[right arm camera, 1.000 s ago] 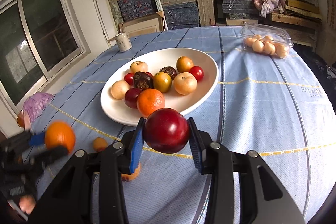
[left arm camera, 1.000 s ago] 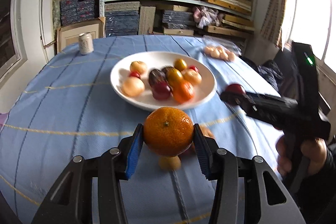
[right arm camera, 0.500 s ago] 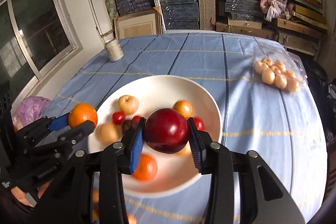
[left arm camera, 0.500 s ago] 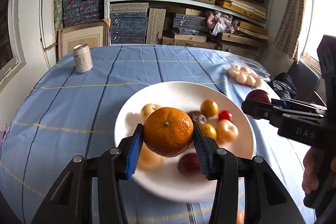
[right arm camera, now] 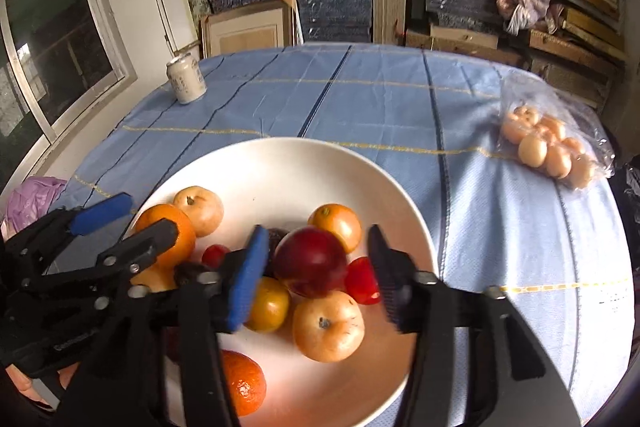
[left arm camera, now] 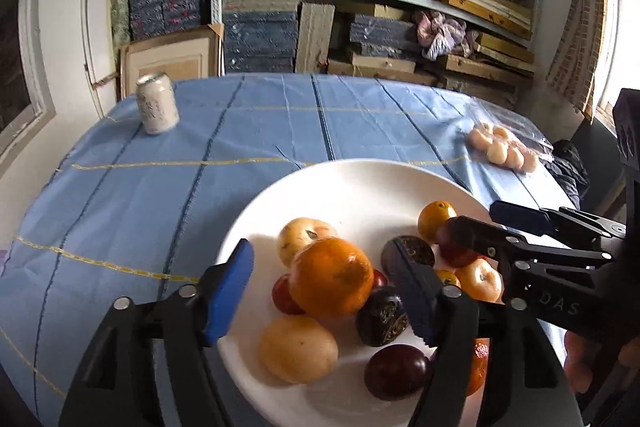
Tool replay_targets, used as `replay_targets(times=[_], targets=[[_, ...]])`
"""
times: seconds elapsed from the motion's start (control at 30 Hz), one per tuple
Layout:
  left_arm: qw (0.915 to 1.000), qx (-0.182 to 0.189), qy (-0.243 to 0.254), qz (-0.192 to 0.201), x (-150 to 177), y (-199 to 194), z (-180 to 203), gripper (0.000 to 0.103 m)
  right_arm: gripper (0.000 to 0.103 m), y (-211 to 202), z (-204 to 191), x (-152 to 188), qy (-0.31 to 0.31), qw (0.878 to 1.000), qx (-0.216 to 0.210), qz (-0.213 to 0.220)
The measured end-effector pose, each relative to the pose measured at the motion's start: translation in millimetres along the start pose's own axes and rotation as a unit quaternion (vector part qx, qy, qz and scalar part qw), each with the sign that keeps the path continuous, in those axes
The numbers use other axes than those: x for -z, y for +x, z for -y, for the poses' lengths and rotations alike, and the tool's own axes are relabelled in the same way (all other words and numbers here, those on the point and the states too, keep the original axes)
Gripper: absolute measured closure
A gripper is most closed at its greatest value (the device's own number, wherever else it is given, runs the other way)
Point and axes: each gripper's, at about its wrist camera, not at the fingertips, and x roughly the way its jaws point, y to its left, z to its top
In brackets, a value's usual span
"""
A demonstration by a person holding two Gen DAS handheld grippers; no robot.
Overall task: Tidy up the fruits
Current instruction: 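Return to the cloth and grasp the pale orange fruit with the right tool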
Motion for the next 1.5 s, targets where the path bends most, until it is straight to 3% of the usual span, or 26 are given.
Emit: replay_targets(times=[0.2, 0.33, 0.5, 0.67, 0.8, 1.0, 1.1, 1.37, 1.5], targets=[[0.9997, 0.004, -0.010, 0.024, 8, -42, -9, 0.026, 0.050, -42, -3, 18, -0.005, 1.000, -0.001, 0.021], [0.9994, 0.005, -0.001, 0.035, 28, -81, -10, 0.014, 0.049, -86, -23, 60, -0.048, 0.998, -0.013, 0.024], [0.9994, 0.008, 0.030, 0.012, 74, -112, -4, 0.013, 0.045, -113, -48, 128, -0.083, 0.996, -0.038, -0.001], [0.9995, 0.007, 0.028, -0.011, 113, -122, -3, 0.013, 0.044, -110, -65, 163, -0.093, 0.995, -0.036, -0.013], [0.9989, 0.014, 0.024, -0.038, 137, -122, -3, 0.013, 0.043, -100, -61, 168, -0.064, 0.996, -0.055, -0.023], [0.9978, 0.013, 0.043, -0.048, 159, -128, 5, 0.013, 0.040, -84, -58, 170, -0.037, 0.995, -0.084, -0.040], [0.9972, 0.016, 0.048, -0.055, 166, -126, 8, 0.013, 0.056, -78, -60, 172, -0.037, 0.993, -0.102, -0.050], [0.9952, 0.024, 0.071, -0.063, 168, -117, 30, 0.013, 0.059, -94, -39, 169, 0.005, 0.994, -0.109, 0.008], [0.9959, 0.002, 0.069, -0.059, 165, -110, 37, 0.014, 0.059, -101, -17, 165, 0.043, 0.993, -0.108, 0.029]])
